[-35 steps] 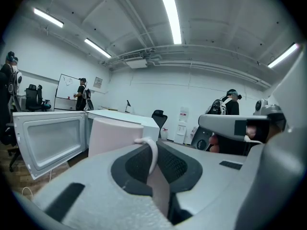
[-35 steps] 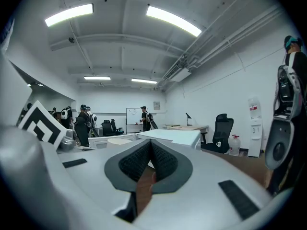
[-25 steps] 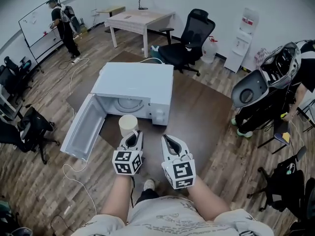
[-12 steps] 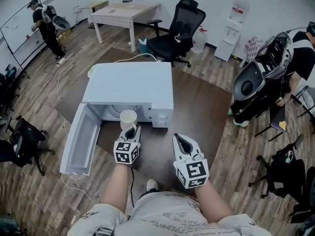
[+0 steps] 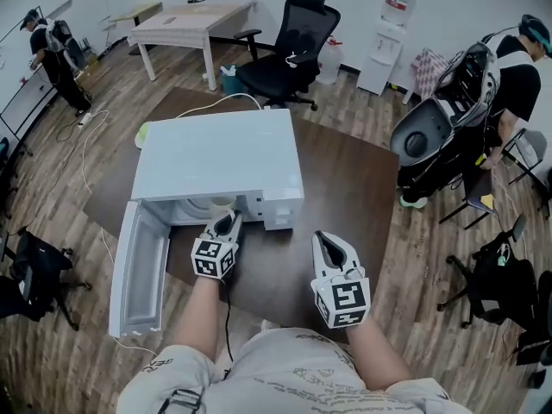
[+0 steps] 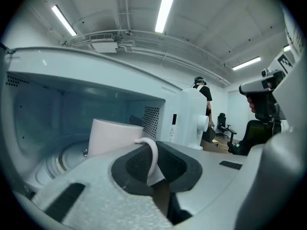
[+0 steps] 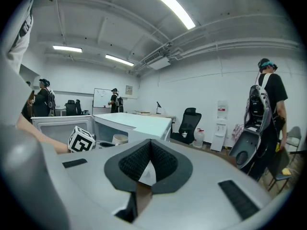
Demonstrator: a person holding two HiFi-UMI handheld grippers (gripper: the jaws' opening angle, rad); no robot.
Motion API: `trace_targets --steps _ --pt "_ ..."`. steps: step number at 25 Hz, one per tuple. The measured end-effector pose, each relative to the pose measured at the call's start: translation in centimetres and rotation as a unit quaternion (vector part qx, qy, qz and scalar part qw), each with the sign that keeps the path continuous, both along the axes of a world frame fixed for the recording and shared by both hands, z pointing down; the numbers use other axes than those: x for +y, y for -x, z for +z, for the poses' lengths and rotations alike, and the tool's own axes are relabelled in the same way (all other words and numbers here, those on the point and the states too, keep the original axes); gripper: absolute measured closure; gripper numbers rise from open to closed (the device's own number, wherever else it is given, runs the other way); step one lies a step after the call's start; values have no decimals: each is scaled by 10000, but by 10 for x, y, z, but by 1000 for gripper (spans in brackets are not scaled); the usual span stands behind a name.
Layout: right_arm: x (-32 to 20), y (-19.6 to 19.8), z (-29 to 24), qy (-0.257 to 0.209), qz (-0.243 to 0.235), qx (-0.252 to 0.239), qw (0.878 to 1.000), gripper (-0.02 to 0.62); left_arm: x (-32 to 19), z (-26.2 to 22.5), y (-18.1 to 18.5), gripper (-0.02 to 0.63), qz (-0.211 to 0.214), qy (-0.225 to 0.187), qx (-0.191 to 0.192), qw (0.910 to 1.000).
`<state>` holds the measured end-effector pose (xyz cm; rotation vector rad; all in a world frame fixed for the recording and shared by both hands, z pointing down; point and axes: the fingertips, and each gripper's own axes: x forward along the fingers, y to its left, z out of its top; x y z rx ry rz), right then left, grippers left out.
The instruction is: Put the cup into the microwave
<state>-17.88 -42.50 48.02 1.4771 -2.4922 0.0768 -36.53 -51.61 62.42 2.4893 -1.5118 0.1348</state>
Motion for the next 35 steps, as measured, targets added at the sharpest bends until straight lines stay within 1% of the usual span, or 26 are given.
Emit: trace_targets --steps 2,4,7,11,15,17,20,21,22,23,25,28,33,35 --pt "-1 -5 5 47 151 108 9998 583 -12 4 2 574 70 31 32 10000" --pt "-3 -10 7 64 258 208 9994 583 -26 9 5 574 79 74 141 9998" --pt "-4 -15 4 24 356 344 9988 583 -41 15 9 574 82 98 270 9996" --pt "-6 -16 5 27 437 481 9979 583 -54 19 14 574 135 49 331 9993" --pt "-6 -12 10 64 425 555 9975 583 -60 29 23 571 -50 251 311 9992" --pt "-6 -8 12 73 397 592 9974 583 -60 31 27 572 -124 295 229 9992" --pt "-8 -3 12 41 378 620 9974 583 -58 31 27 571 -70 291 129 9995" --pt "-9 -2 12 7 385 628 9973 583 -57 31 27 563 -25 286 104 9995" --pt "-9 0 11 -30 393 635 9972 583 -55 32 27 541 22 286 53 9996" --pt "-8 1 10 -61 398 637 9972 583 -54 33 27 525 57 301 -51 9995" --pt "-8 1 9 -89 410 620 9972 583 -51 36 28 514 69 378 -385 9985" --pt "-7 1 11 -45 433 573 9974 583 -48 41 32 512 -11 492 -806 9955" --pt "-2 2 16 -5 393 554 9977 583 -40 43 40 506 -249 550 -922 9939" --pt "0 2 15 -21 379 542 9978 583 -37 43 44 505 -366 549 -1054 9922"
